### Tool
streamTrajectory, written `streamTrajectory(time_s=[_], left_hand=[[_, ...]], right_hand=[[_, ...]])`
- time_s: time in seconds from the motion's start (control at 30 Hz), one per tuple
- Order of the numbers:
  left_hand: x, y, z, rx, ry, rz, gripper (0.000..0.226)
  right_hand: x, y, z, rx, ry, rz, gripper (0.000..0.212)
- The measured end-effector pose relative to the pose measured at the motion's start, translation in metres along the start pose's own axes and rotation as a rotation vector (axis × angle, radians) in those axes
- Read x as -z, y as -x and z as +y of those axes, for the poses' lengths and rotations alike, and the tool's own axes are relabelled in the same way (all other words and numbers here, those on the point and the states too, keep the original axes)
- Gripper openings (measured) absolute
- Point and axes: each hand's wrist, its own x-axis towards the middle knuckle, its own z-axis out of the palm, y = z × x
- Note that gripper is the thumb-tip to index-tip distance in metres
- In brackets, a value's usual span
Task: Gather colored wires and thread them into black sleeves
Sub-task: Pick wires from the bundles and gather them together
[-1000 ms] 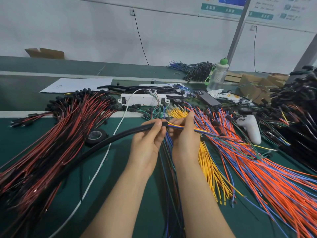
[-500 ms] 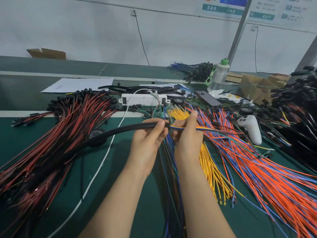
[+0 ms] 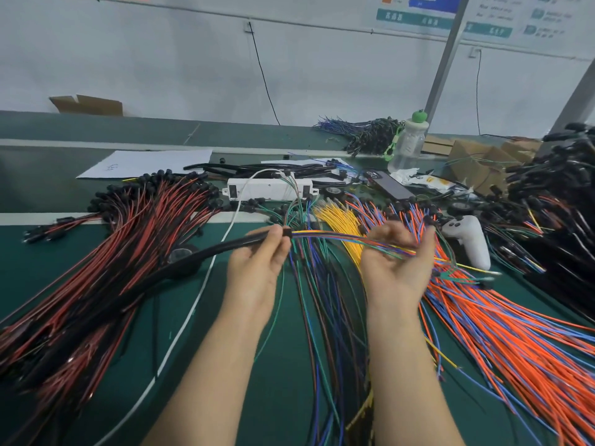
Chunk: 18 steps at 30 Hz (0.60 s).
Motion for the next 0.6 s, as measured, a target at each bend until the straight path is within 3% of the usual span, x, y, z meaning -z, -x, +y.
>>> streamTrajectory(time_s=[0.03,0.1,0.2,0.27,0.37,0.43,0.5,0.6], left_hand=[[0.000,0.000,0.000,0.008,-0.014,-0.004,0.016],[-0.006,0.008,-0.012,0.037,-0.125,-0.082,0.015],[-0.020,0.022,-0.036,0.038,-0.303,-0.188,0.013],[-0.021,0.020,-0.034,0.036,-0.229,-0.159,0.013],[-0.011,0.010,-0.016,0.059,-0.043,-0.071,0.013],[-0.004,0.005,-0.005,0.058,0.041,-0.004,0.013],[-0.002,0.004,-0.002,0.055,0.060,0.024,0.013],[-0.009,0.010,-0.011,0.044,-0.069,-0.052,0.014]], right_hand=[[-0.001,0.002,-0.009,0.011,-0.087,0.014,0.050],[-0.004,0.004,-0.004,0.002,0.011,0.040,0.063],[-0.005,0.013,0.037,0.006,0.345,0.098,0.055],[-0.004,0.014,0.046,-0.010,0.453,0.085,0.045],[-0.004,0.008,0.025,-0.072,0.172,0.002,0.025],[0.000,0.004,0.005,-0.022,-0.036,0.011,0.036],[0.006,0.003,0.002,-0.017,-0.099,0.019,0.055],[0.000,0.009,0.020,0.012,0.108,0.075,0.057]])
